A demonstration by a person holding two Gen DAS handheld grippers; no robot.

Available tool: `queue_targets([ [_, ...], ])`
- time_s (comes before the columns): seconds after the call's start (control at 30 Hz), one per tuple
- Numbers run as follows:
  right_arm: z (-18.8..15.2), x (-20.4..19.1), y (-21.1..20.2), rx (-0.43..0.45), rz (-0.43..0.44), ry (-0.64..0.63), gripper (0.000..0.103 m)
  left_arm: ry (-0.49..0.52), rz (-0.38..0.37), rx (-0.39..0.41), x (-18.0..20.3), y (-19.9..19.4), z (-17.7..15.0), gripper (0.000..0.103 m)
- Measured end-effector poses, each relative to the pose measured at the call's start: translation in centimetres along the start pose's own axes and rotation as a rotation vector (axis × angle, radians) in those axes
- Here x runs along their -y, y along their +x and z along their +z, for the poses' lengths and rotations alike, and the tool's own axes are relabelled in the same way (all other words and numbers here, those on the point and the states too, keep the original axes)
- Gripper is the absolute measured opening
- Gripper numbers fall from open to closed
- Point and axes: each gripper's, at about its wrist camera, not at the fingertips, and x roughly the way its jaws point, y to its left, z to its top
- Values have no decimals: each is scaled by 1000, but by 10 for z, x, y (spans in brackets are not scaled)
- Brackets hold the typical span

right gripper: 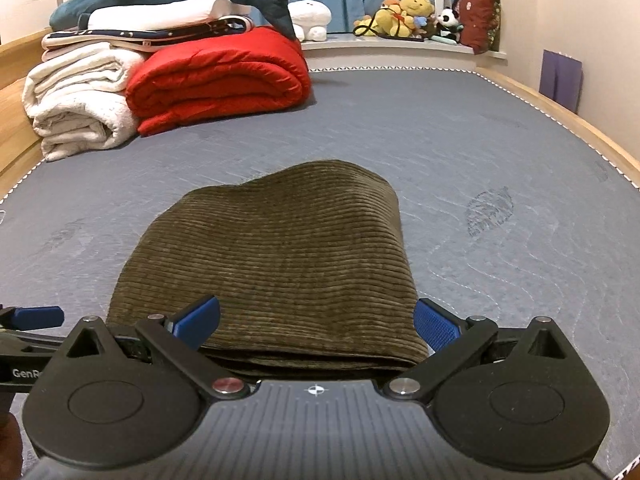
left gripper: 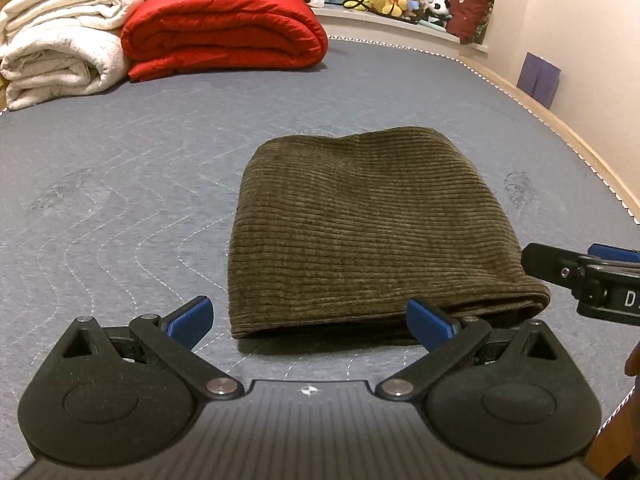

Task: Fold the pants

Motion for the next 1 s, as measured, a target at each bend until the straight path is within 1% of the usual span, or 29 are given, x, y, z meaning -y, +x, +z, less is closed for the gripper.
queue_targets([
  [1.0, -3, -6, -5, 7, -10, -26, 102, 9, -15, 10, 4, -5, -1, 103],
])
